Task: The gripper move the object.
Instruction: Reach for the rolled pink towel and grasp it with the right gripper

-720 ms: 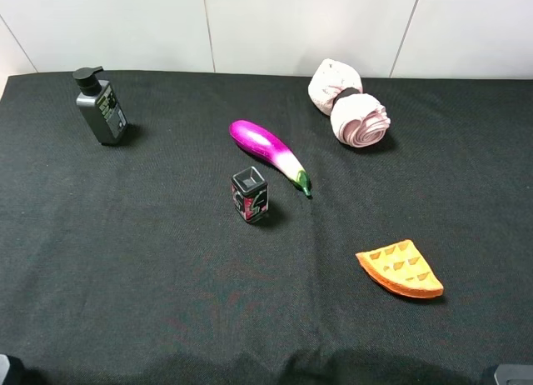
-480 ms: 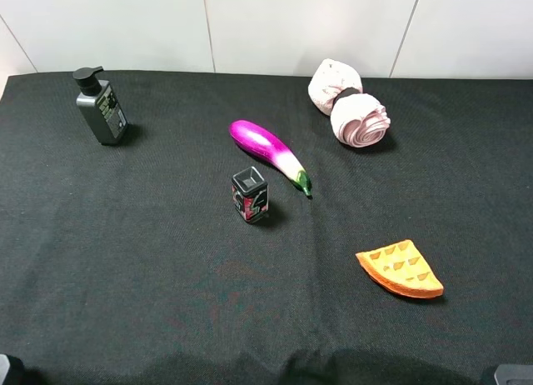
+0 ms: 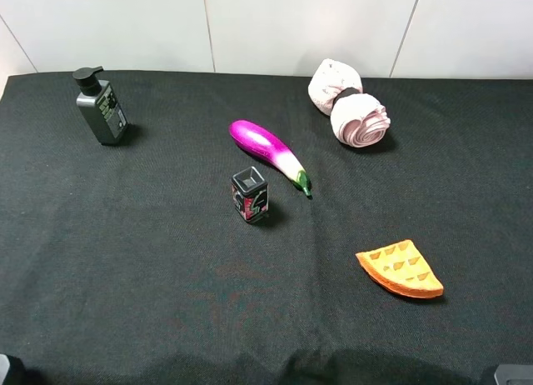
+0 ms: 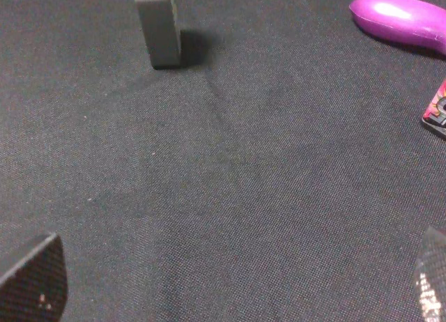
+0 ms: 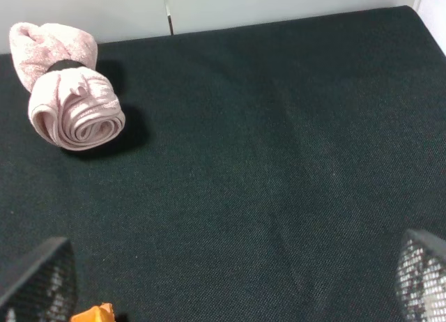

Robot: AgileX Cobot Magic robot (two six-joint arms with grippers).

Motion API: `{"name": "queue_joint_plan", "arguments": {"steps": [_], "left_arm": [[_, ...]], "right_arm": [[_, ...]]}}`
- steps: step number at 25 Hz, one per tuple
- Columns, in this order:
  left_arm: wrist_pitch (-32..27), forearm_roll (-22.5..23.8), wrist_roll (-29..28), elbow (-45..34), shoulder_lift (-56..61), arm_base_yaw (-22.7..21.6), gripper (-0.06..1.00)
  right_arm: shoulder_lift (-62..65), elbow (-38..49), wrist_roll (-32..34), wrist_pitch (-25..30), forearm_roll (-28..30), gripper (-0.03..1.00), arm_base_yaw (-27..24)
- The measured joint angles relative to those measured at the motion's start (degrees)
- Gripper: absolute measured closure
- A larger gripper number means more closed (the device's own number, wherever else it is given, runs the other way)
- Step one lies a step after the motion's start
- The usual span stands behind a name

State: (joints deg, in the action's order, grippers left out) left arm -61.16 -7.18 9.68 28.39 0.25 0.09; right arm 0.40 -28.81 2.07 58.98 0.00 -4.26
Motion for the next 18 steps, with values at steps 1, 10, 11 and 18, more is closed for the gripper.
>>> {"name": "queue_joint_plan", "arguments": {"steps": [1, 10, 11, 18], "left_arm": [[0.0, 0.0, 0.0, 0.0, 0.0, 0.0, -0.05], [0.0, 0.0, 0.0, 0.0, 0.0, 0.0, -0.05], [0.0, 0.0, 0.0, 0.0, 0.0, 0.0, -0.05], [0.0, 0.0, 0.0, 0.0, 0.0, 0.0, -0.05]], "right_arm": [[0.0, 0.0, 0.0, 0.0, 0.0, 0.27, 0.0], [0.0, 0.0, 0.0, 0.0, 0.0, 0.27, 0.0], [0.0, 0.0, 0.0, 0.0, 0.0, 0.27, 0.0], [-2.19, -0.42, 0.0, 0.0, -0.85, 0.27, 0.0]]}}
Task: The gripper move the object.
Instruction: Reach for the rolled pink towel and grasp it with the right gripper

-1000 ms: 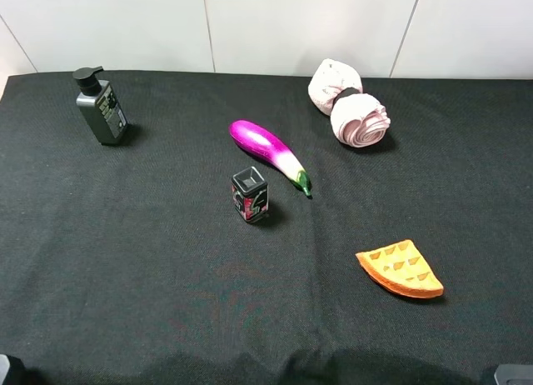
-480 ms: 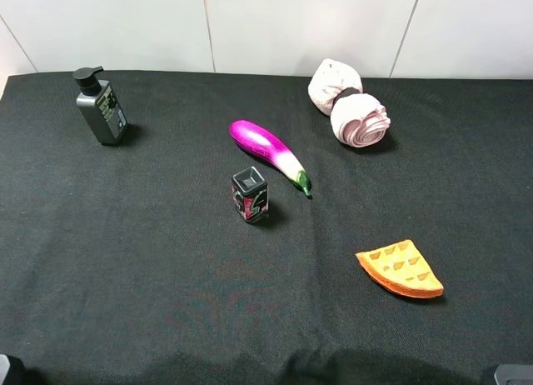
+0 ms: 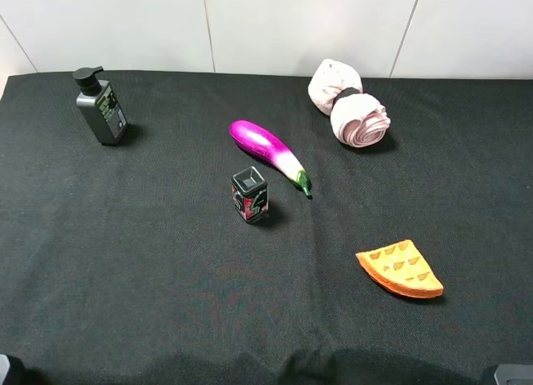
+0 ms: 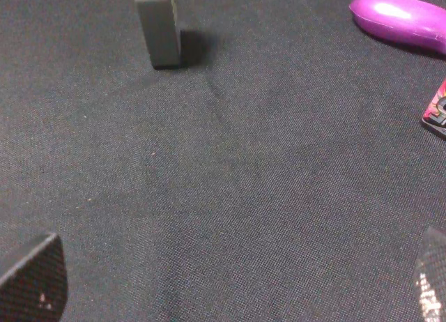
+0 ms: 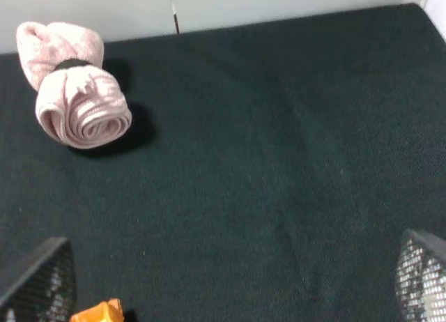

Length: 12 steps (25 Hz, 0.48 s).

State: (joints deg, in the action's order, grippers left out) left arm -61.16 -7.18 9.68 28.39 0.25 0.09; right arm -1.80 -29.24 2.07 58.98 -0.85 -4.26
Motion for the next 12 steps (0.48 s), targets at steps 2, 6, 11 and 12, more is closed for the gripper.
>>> {"name": "queue_joint_plan", "arguments": {"steps": [2, 6, 11, 12], "left_arm": [[0.0, 0.0, 0.0, 0.0, 0.0, 0.0, -0.05], [0.0, 0.05, 0.0, 0.0, 0.0, 0.0, -0.05], [0.0, 0.05, 0.0, 0.0, 0.0, 0.0, -0.05], [0.0, 0.05, 0.0, 0.0, 0.0, 0.0, -0.05]], "right_arm": [[-3.08, -1.1, 0.0, 0.0, 0.0, 0.27, 0.0], [-10.84, -4.25, 0.0, -0.14, -0.1, 0.27, 0.0], [-20.56, -8.48, 0.0, -0.82, -0.17, 0.27, 0.0], [-22.55, -9.5, 0.0, -0.82, -0.17, 0.27, 0.0]]}}
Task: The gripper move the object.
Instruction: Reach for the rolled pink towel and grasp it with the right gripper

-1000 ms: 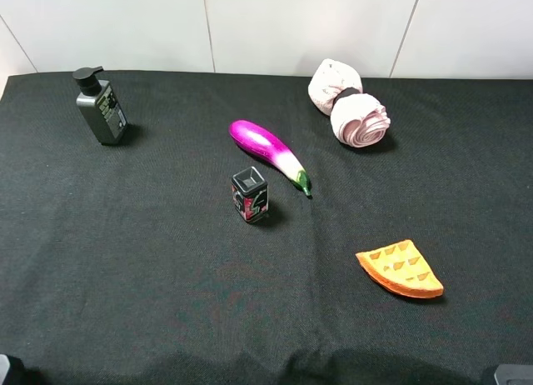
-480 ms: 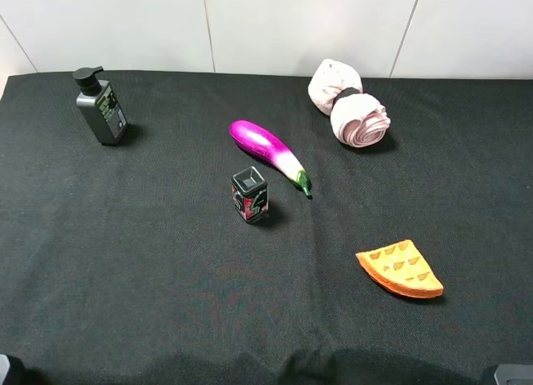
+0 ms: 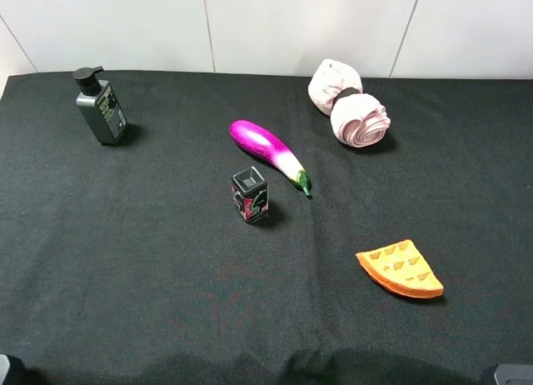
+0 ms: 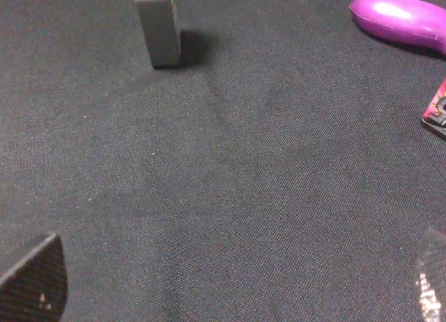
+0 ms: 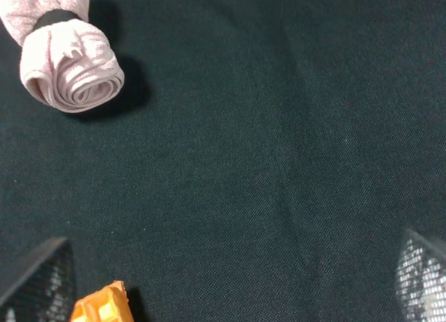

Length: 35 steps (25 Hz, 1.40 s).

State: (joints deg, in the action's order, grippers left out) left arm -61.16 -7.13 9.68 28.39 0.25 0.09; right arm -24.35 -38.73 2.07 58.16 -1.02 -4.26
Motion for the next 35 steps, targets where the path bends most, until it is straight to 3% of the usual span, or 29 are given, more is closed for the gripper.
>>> {"name": "queue_joint_plan", "arguments": {"steps": [12, 25, 35], "left_arm": [[0.0, 0.0, 0.0, 0.0, 0.0, 0.0, -0.05], [0.0, 0.0, 0.0, 0.0, 0.0, 0.0, -0.05], [0.0, 0.0, 0.0, 0.0, 0.0, 0.0, -0.05]], "right_arm": [[-20.35, -13.37, -3.54, 0.75, -0.63, 0.27, 0.0], [-40.21, -31.73, -10.03, 6.34, -8.33, 0.27, 0.1], [-55.2, -42.72, -10.24, 8.39, -5.97, 0.27, 10.75]]}}
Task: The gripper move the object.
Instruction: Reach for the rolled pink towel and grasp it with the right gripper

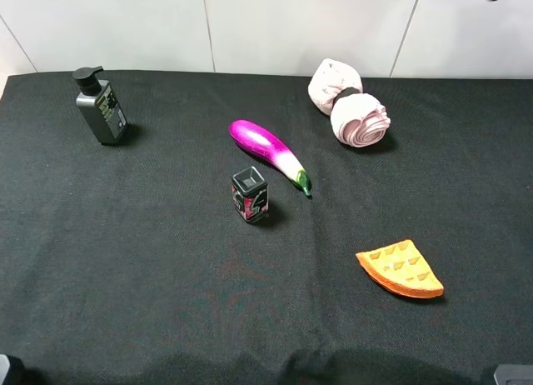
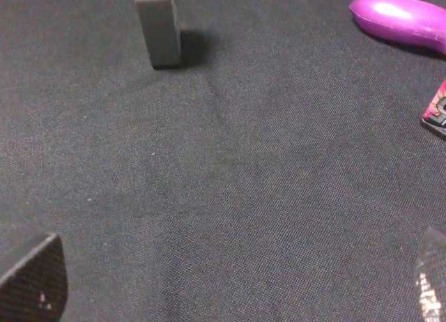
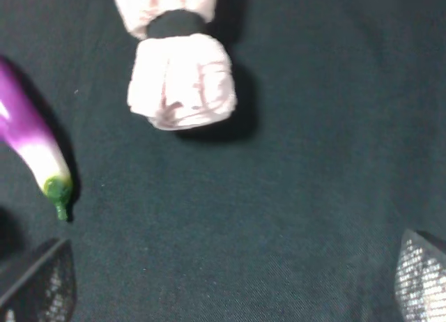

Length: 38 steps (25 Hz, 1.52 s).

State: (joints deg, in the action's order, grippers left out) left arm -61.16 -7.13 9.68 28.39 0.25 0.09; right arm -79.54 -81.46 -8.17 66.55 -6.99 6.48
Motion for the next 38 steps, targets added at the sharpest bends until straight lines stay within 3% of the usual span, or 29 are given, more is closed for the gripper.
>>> {"name": "queue_joint_plan", "arguments": {"steps": [8, 23, 38], "left_arm": [[0.0, 0.0, 0.0, 0.0, 0.0, 0.0, -0.05], [0.0, 0.0, 0.0, 0.0, 0.0, 0.0, -0.05], [0.0, 0.0, 0.0, 0.0, 0.0, 0.0, -0.05]], "right_arm": [[-11.15, -6.49, 0.0, 0.06, 0.21, 0.27, 4.51], [-25.54, -14.89, -0.36, -0.5, -0.33, 0.27, 4.72], [-38.7, -22.82, -2.78, -4.53, -5.97, 0.27, 4.72]]}}
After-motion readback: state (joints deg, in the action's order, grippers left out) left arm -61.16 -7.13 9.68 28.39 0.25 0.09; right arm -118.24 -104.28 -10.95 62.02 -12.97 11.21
